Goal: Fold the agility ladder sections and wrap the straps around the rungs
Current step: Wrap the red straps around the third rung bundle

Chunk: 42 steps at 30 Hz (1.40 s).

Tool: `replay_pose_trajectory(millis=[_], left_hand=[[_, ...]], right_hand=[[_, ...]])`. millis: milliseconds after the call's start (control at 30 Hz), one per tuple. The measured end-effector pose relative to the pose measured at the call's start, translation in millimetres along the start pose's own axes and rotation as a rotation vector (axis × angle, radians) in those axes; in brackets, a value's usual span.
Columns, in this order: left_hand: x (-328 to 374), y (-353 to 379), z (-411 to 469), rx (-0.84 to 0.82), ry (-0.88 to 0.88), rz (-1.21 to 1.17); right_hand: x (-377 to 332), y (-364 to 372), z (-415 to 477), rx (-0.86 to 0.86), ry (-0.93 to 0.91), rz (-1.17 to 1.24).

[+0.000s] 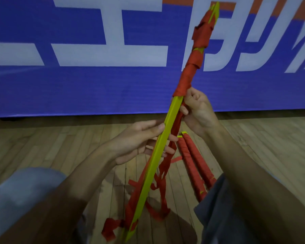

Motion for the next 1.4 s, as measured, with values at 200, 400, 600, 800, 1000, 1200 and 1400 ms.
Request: replay_pose_trajectory(millis=[200, 400, 600, 800, 1000, 1200, 1400], left_hand=[[0.8, -5.4, -1.3, 0.005, 0.012, 0.046], [-7.7, -13.0, 2.1, 0.272, -0.044, 0.031], [-15.2, -33.9, 5.4, 0.616, 0.043, 0.494], [-9.9, -25.8, 1.2, 0.711, 0.120, 0.988], [-11.4, -16.2, 8.4, 0.555, 0.184, 0.960], [-10.7, -8.5, 7.2, 0.391, 0.237, 0.548], [-7.9, 7.2, 5.4, 0.126, 0.027, -0.040]], right_hand=[[4.2, 1.4, 0.9, 0.005, 0.035, 0.014], [18.6, -4.8, 8.8, 0.145, 0.058, -0.493], [25.3, 0.1, 7.0, 0.158, 0.256, -0.400], [25.1, 5.8, 1.5, 0.137, 0.231, -0.455], [25.5, -7.0, 6.7, 0.315, 0.143, -0.476], [21.1, -20.3, 6.1, 0.282, 0.104, -0.338], [10.9, -13.5, 4.6, 0.097, 0.008, -0.108]])
Point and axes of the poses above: each hand's wrist, its own z-axis towards the middle knuckle, its own y-axis out of the palm, x = y × z, the point moved 4 cm from there along z, towards the middle knuckle, and after that the axes turned 2 degrees about y, right-handed, at the moved point
